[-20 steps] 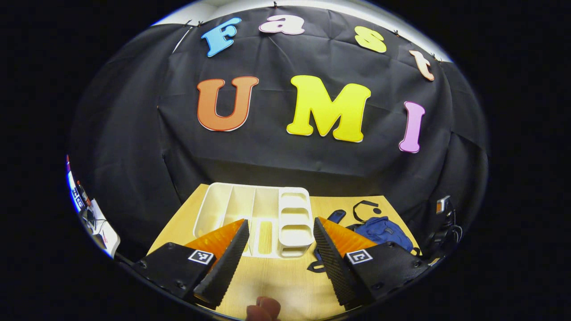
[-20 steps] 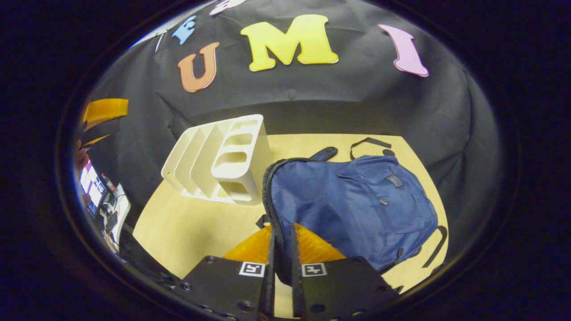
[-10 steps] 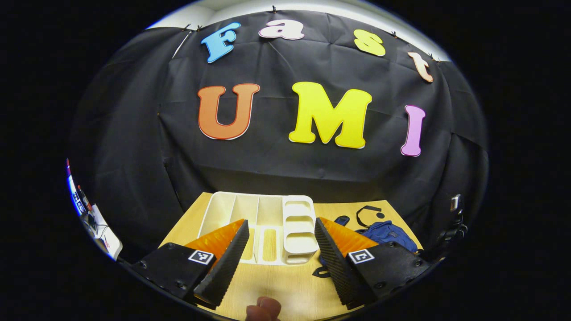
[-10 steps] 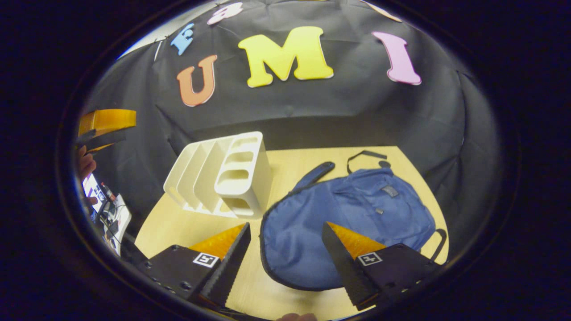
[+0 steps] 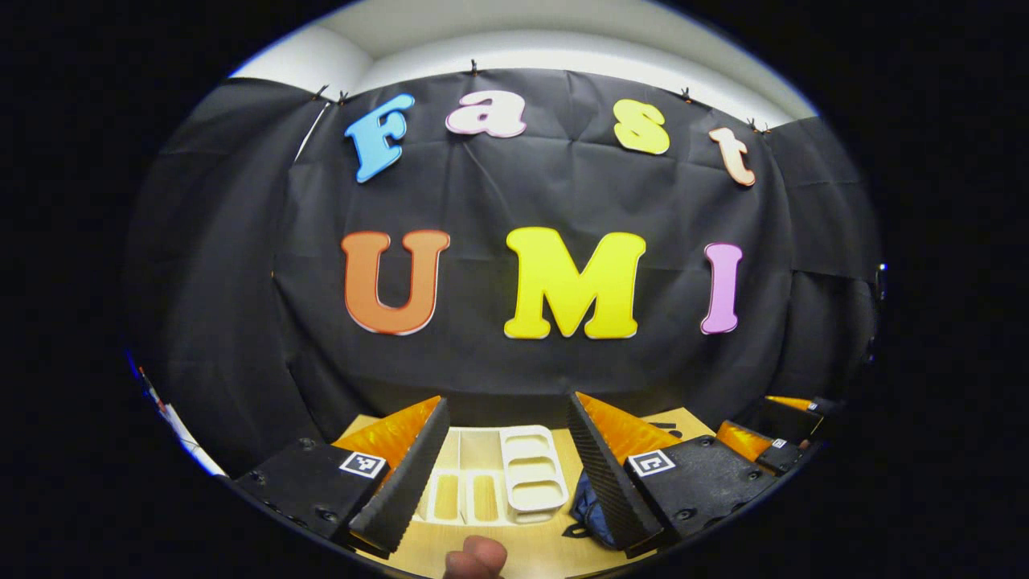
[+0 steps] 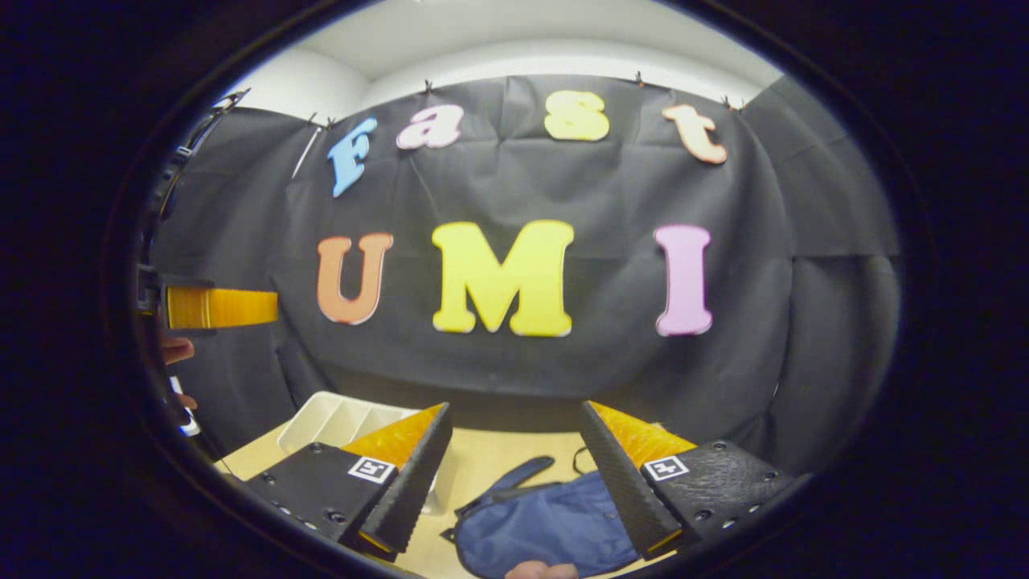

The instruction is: Open the schoolbag, grab two books from the bookshelf and put them into the schoolbag.

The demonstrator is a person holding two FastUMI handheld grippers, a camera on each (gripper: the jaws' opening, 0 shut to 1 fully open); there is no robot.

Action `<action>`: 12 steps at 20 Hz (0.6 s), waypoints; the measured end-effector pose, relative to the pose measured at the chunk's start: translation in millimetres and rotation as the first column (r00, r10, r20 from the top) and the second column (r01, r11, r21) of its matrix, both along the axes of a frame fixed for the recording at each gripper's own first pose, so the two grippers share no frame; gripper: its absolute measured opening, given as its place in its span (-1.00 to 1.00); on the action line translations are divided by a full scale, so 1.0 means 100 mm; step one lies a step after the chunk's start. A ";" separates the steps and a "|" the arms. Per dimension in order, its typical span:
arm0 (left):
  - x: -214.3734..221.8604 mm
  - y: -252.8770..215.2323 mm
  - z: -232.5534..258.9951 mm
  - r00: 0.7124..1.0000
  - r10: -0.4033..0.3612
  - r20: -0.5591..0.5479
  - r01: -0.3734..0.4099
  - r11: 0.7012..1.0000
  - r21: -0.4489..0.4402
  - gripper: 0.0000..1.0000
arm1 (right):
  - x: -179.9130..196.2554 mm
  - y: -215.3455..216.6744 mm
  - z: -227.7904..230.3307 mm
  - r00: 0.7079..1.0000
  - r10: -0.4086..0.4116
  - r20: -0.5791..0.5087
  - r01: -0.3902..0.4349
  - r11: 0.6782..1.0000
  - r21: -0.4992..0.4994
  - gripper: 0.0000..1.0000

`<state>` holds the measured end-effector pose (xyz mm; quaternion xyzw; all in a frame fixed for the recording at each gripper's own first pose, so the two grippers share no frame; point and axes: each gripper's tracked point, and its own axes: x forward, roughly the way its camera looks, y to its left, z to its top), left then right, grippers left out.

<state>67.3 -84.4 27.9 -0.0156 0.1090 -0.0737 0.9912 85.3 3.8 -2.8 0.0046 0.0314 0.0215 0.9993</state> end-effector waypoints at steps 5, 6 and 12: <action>-0.04 -0.09 0.18 0.995 -0.084 0.049 0.079 0.994 0.081 0.73 | -0.10 0.04 0.43 0.993 -0.026 0.118 0.026 1.000 -0.004 0.86; -0.05 -0.04 0.22 0.996 -0.069 0.061 0.064 0.995 0.081 0.89 | -0.11 0.03 0.47 0.991 -0.029 0.127 0.029 1.000 -0.002 0.86; -0.09 0.20 0.29 0.995 0.006 0.095 -0.005 1.000 -0.012 0.92 | -0.18 0.11 0.77 0.986 -0.035 0.165 0.030 0.999 0.031 0.91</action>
